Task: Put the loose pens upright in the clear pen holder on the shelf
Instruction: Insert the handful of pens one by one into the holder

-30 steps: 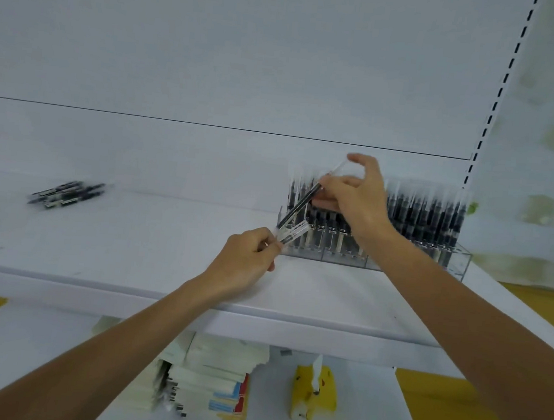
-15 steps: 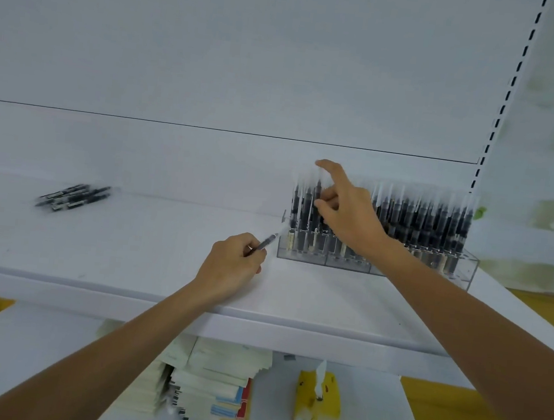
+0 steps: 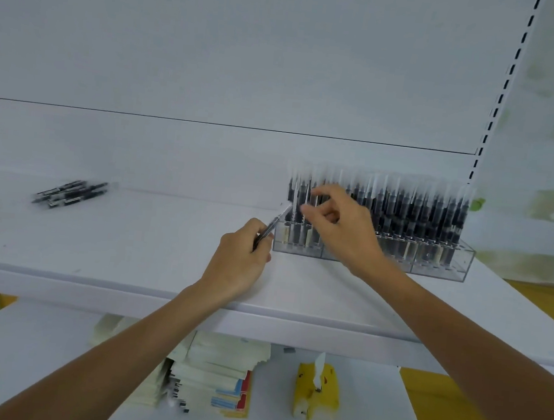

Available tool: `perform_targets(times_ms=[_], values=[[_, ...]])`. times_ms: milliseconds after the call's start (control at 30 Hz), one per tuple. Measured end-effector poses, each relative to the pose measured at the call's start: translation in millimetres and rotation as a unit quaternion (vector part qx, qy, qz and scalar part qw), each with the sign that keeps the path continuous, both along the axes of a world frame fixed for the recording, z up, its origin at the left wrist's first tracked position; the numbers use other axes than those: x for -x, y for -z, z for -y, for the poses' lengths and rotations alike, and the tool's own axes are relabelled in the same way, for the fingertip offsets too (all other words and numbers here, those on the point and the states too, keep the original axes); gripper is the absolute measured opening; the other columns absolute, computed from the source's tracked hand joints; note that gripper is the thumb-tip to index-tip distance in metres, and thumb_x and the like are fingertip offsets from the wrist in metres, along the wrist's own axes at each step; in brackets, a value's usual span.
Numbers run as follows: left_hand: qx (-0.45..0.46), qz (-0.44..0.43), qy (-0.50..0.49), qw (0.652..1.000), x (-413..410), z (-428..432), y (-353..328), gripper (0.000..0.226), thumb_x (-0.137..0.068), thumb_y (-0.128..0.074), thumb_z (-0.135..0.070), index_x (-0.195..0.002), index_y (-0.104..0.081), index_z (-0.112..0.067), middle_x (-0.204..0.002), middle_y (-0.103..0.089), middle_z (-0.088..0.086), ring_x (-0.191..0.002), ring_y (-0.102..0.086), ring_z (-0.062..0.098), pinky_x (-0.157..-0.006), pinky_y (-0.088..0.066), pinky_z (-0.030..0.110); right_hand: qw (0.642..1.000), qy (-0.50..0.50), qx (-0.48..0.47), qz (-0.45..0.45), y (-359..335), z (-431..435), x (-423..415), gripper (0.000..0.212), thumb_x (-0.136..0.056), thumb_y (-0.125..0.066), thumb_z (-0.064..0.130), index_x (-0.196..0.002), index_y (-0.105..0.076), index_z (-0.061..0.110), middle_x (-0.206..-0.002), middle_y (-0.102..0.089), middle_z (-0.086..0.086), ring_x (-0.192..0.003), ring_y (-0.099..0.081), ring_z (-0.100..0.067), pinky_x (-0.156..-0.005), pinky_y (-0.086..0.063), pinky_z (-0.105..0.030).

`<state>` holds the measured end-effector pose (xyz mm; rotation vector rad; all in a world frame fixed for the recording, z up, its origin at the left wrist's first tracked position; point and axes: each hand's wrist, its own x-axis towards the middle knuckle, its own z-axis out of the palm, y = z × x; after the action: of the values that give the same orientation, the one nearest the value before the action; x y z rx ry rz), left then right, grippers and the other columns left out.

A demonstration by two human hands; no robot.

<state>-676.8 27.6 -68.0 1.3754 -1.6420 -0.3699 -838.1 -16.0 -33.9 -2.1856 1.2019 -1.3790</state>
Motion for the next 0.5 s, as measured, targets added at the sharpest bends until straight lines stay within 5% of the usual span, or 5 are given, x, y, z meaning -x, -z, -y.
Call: perform_targets(times_ms=[100, 233, 333, 433, 500], values=[[0.012, -0.021, 0.038, 0.999, 19, 1, -2, 0.010, -0.098, -0.040, -0.018, -0.095, -0.049, -0.016, -0.077, -0.061, -0.003, -0.056, -0.051, 0.006, -0.052, -0.039, 0.008, 0.994, -0.062, -0.073, 0.046, 8, -12, -12, 0.039, -0.084, -0.070, 0.026, -0.117, -0.051, 0.019, -0.086, -0.069, 0.001, -0.079, -0.065, -0.009, -0.070, -0.052, -0.018], [0.003, -0.050, 0.071, 0.996, 29, 3, -5, 0.008, -0.098, -0.042, -0.019, -0.104, -0.047, -0.019, -0.088, -0.061, -0.002, -0.067, -0.056, 0.006, -0.055, -0.041, 0.011, 0.983, -0.051, -0.048, 0.170, -1, -11, -8, 0.042, -0.083, -0.069, 0.010, -0.116, -0.047, 0.024, -0.083, -0.068, -0.005, -0.082, -0.067, -0.022, -0.080, -0.055, -0.032], [-0.033, 0.076, 0.052, 0.995, 19, 6, 1, 0.014, -0.096, -0.045, -0.029, -0.103, -0.053, -0.020, -0.098, -0.057, -0.009, -0.085, -0.053, 0.005, -0.070, -0.039, 0.015, 0.974, -0.021, 0.006, 0.224, -24, -4, 8, 0.046, -0.087, -0.061, 0.005, -0.123, -0.043, 0.028, -0.089, -0.064, -0.011, -0.082, -0.068, -0.029, -0.075, -0.058, -0.047], [-0.045, 0.287, 0.029, 0.956, 17, 8, 9, 0.021, -0.094, -0.044, -0.034, -0.105, -0.055, -0.020, -0.113, -0.054, -0.002, -0.102, -0.047, 0.015, -0.089, -0.039, 0.029, 0.975, 0.003, 0.094, 0.202, -42, 5, 25, 0.049, -0.090, -0.057, 0.003, -0.130, -0.040, 0.026, -0.087, -0.060, -0.006, -0.078, -0.070, -0.025, -0.069, -0.059, -0.044], [-0.043, 0.331, 0.026, 0.942, 20, 8, 10, 0.024, -0.094, -0.043, -0.035, -0.109, -0.053, -0.020, -0.116, -0.052, -0.001, -0.106, -0.044, 0.017, -0.093, -0.037, 0.033, 0.977, 0.018, 0.134, 0.163, -44, 12, 30, 0.048, -0.090, -0.056, 0.004, -0.131, -0.041, 0.024, -0.085, -0.058, -0.003, -0.079, -0.069, -0.023, -0.070, -0.059, -0.041]])
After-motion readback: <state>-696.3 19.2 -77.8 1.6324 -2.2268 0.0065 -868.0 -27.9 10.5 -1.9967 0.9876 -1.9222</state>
